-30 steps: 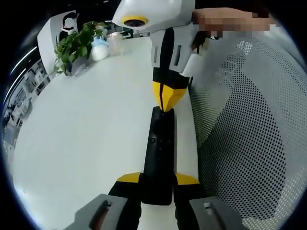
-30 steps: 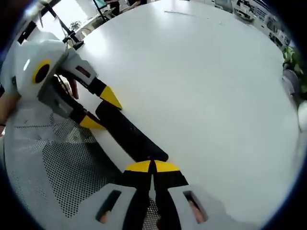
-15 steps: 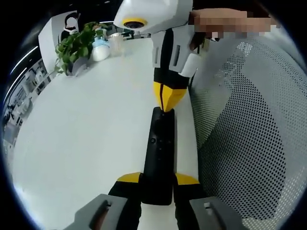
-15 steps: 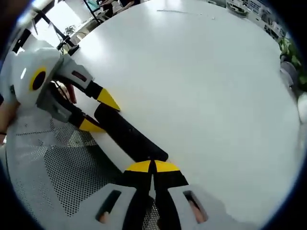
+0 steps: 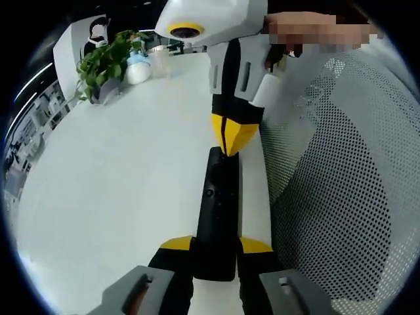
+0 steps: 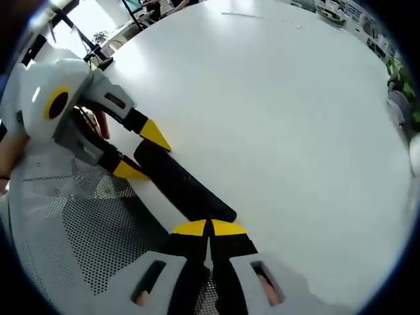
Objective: Press the specified remote control buttons in sequence, fully releasing each button before pressing the next.
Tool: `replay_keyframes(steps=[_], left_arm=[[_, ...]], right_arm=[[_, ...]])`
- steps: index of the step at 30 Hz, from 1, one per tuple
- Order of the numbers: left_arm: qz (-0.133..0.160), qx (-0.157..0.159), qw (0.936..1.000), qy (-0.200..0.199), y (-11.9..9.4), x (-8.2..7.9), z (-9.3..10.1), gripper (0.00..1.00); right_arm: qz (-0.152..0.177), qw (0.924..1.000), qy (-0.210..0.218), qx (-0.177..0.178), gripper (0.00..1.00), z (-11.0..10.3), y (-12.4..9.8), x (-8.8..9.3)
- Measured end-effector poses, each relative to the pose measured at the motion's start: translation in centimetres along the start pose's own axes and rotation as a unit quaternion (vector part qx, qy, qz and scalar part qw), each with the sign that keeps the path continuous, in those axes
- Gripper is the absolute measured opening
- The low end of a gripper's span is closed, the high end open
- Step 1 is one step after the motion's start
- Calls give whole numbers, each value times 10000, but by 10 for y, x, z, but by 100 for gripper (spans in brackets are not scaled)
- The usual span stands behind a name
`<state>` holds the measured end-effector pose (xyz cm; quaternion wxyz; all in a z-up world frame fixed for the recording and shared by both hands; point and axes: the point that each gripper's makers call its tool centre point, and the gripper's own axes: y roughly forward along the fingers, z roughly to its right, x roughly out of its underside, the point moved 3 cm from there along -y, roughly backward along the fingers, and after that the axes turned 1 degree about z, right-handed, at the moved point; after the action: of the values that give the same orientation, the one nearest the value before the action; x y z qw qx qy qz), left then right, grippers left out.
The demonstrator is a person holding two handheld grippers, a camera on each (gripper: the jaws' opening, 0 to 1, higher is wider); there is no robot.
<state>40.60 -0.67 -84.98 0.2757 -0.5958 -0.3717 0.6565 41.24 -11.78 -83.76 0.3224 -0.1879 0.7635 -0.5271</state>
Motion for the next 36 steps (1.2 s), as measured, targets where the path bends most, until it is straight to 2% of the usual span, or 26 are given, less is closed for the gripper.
replay_keyframes(steps=[11, 17, 21, 31, 36], left_arm=[[5, 0, 10000, 2, 0, 0, 0, 25], [15, -2, 10000, -3, 0, 0, -1, 25], [27, 1, 10000, -4, 0, 0, -1, 25], [39, 3, 10000, -14, 0, 0, -1, 25], [39, 3, 10000, -16, 0, 0, -1, 25]], right_arm=[[50, 9998, -165, 18, 0, -2, 2, -1], [211, 9981, -561, 155, 0, 0, 2, -6], [207, 9963, -800, 231, 0, -1, 2, -6], [253, 9970, -701, 202, 0, 1, 3, -6], [333, 9918, -1216, 232, 0, -1, 3, -5]])
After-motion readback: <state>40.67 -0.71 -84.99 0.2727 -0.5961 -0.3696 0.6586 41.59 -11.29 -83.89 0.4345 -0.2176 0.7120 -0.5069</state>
